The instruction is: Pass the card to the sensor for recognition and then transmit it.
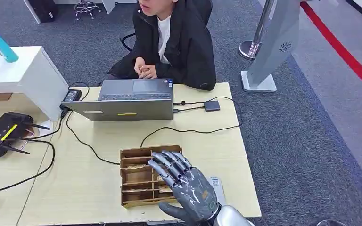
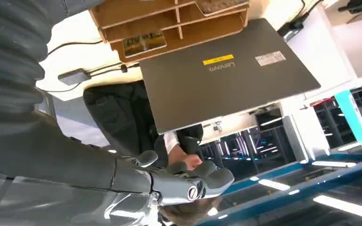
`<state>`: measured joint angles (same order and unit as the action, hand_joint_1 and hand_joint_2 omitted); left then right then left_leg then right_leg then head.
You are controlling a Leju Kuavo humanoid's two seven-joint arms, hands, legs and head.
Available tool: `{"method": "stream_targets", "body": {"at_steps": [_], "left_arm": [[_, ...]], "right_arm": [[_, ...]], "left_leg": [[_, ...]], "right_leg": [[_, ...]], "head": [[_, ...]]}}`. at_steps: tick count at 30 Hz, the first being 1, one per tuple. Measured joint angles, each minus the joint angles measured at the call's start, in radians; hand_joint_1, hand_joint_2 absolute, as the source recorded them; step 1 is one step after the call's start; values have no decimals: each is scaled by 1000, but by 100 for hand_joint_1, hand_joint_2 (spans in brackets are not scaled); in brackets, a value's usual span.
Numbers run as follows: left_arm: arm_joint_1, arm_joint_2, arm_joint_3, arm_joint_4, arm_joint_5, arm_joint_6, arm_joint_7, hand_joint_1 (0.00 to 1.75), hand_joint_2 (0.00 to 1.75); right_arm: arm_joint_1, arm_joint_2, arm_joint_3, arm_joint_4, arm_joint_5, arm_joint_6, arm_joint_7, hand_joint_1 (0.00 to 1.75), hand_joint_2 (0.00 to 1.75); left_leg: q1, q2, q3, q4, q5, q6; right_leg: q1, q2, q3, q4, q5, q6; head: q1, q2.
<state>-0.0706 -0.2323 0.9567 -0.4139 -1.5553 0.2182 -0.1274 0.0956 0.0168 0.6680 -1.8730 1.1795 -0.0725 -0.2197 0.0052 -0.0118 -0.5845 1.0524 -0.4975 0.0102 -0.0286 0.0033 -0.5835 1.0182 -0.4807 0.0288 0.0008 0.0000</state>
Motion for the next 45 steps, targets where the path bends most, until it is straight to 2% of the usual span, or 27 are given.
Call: {"method": "stream_targets", "body": {"at_steps": [26,45], "left_arm": [[0,4,0,0,0,1,-2,0,0],[-1,3,0,0,0,-6,2,0,0]], "right_arm": [[3,-52,39,119,89,-24,61,0,175],[-35,-59,75,221,92,-36,60,0,175]], "left_leg": [[0,0,0,0,0,0],[0,0,0,0,0,0]], "right_leg": [[0,0,0,0,0,0],[0,0,0,0,0,0]], "head": [[0,0],[0,0]]}}
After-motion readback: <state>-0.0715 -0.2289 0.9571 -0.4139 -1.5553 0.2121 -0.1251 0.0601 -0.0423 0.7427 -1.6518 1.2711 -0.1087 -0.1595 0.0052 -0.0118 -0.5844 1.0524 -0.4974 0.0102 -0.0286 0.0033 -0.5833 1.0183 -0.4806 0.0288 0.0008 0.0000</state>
